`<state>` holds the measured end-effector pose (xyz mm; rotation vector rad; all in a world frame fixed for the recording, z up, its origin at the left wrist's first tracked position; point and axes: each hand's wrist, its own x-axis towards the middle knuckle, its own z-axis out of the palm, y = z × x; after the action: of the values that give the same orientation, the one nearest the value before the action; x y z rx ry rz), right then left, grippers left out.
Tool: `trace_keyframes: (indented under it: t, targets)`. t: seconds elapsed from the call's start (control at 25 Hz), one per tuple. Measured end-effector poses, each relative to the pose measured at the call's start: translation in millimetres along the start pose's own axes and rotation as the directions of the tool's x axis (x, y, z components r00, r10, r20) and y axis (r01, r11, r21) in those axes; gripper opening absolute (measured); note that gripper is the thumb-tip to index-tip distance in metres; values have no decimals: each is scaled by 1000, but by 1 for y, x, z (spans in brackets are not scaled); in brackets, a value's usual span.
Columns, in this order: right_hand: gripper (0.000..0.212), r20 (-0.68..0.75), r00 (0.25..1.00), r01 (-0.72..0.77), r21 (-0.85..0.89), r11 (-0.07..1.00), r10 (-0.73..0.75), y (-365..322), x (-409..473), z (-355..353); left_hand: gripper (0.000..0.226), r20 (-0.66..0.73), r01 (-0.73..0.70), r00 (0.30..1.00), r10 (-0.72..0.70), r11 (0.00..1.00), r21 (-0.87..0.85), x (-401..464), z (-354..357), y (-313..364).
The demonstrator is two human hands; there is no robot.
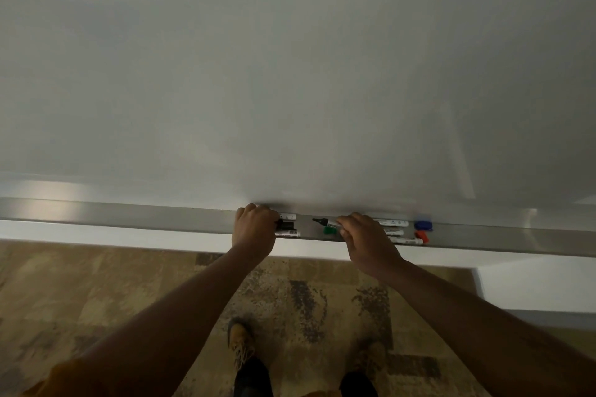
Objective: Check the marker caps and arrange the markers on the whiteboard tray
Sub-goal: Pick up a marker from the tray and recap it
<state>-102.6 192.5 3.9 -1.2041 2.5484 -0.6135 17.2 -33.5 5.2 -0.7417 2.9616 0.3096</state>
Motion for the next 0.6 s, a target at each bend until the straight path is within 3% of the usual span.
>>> trace_keyframes:
  t: [0.32,0.6]
  targets:
    - [29,-2,1000,-4,6,1000,4,-1,0,-2,26,85,-250,968,235,925,285,2,-7,4]
    - [29,6,1000,6,-10,1000,-6,2,4,1,30,121,-277,959,255,934,225,0,-8,4]
